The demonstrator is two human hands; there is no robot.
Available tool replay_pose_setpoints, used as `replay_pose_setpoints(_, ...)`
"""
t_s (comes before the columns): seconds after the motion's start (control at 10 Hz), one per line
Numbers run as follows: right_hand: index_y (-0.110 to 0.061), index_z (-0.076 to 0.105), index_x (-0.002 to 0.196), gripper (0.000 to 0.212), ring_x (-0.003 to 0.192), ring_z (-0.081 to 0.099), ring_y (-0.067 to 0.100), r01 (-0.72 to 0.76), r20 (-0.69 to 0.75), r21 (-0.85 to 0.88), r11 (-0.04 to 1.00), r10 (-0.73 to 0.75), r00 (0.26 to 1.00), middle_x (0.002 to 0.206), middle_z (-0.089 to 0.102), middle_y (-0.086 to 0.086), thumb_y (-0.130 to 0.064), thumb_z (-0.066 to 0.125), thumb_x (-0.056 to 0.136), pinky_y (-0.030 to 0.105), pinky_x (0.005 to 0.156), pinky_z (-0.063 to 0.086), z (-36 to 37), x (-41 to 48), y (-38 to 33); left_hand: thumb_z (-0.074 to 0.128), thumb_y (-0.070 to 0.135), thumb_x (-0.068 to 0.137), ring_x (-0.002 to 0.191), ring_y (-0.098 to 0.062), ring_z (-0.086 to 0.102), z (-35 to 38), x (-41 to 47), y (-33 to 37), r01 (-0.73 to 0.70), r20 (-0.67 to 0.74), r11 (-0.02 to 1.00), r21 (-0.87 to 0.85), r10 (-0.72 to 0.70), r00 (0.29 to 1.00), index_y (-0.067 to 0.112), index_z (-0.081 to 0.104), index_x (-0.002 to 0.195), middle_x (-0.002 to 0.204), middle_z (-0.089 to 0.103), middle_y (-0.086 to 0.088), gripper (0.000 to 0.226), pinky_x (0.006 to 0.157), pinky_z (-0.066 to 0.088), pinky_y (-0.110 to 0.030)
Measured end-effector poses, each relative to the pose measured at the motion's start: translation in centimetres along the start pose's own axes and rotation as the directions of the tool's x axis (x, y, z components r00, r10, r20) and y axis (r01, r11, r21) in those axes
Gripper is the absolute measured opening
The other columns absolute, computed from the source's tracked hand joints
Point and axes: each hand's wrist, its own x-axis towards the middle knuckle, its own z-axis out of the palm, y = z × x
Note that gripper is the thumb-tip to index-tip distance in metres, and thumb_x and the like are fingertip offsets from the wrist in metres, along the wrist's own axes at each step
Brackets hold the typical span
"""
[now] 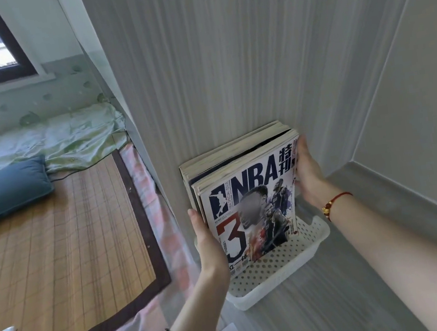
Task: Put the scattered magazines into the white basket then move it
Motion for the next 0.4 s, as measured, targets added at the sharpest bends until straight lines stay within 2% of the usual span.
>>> replay_pose_setpoints(0.1, -0.023, 0.043, 0.132, 0.075, 0.126, 0.043, 0.024, 0.008, -0.007, -0.02, 1.0, -0.008, 1.0, 0.138, 0.047, 0.008, -0.068, 0.009, 0.083, 0.035, 0.101, 0.029, 0.0, 0.5, 0.3, 0.025, 0.069, 0.08, 0.134, -0.024, 0.033, -0.4, 0.3, -0.5, -0.023, 0.017, 0.999, -0.029, 0.024, 1.0, 0.031, 0.03, 0.139, 0.147, 0.035, -0.002, 0.07, 0.113, 0.021, -0.05)
replay_pose_setpoints(0.2, -0.022, 0.041, 0.133, 0.074, 0.124, 0.044, 0.021, -0.007, 0.005, -0.074, 0.997, 0.008, 1.0, 0.139, 0.046, 0.008, -0.066, 0.007, 0.085, 0.037, 0.104, 0.028, -0.2, 0.0, 0.0, 0.023, 0.07, 0.08, 0.134, -0.025, 0.034, -0.9, 0.6, -0.6, -0.051, 0.088, 0.997, 0.06, 0.045, 0.995, 0.03, 0.031, 0.139, 0.146, 0.036, -0.004, 0.072, 0.113, 0.022, -0.05)
replay_pose_setpoints(0.3, -0.022, 0.028, 0.14, 0.067, 0.134, 0.031, 0.023, 0.033, -0.003, -0.175, 0.984, -0.034, 0.999, 0.147, 0.032, 0.006, -0.06, 0.006, 0.089, 0.04, 0.109, 0.02, -0.8, -1.2, -1.1, 0.016, 0.075, 0.075, 0.138, -0.022, 0.029, -2.1, 0.7, -1.1, -0.115, 0.135, 0.975, 0.192, 0.09, 0.987, 0.027, 0.025, 0.141, 0.149, 0.033, -0.004, 0.082, 0.115, 0.02, -0.048)
replay_pose_setpoints(0.4, -0.024, 0.022, 0.141, 0.055, 0.136, 0.026, 0.02, 0.233, -0.146, -0.157, 0.96, -0.256, 0.956, 0.15, 0.025, 0.0, -0.05, 0.026, 0.093, 0.042, 0.109, 0.022, -2.1, -2.9, -3.5, 0.015, 0.08, 0.069, 0.142, -0.013, 0.013, -3.3, -0.4, -1.7, -0.177, 0.144, 0.915, 0.362, 0.132, 0.981, 0.027, 0.01, 0.144, 0.155, 0.014, 0.002, 0.092, 0.117, 0.012, -0.045)
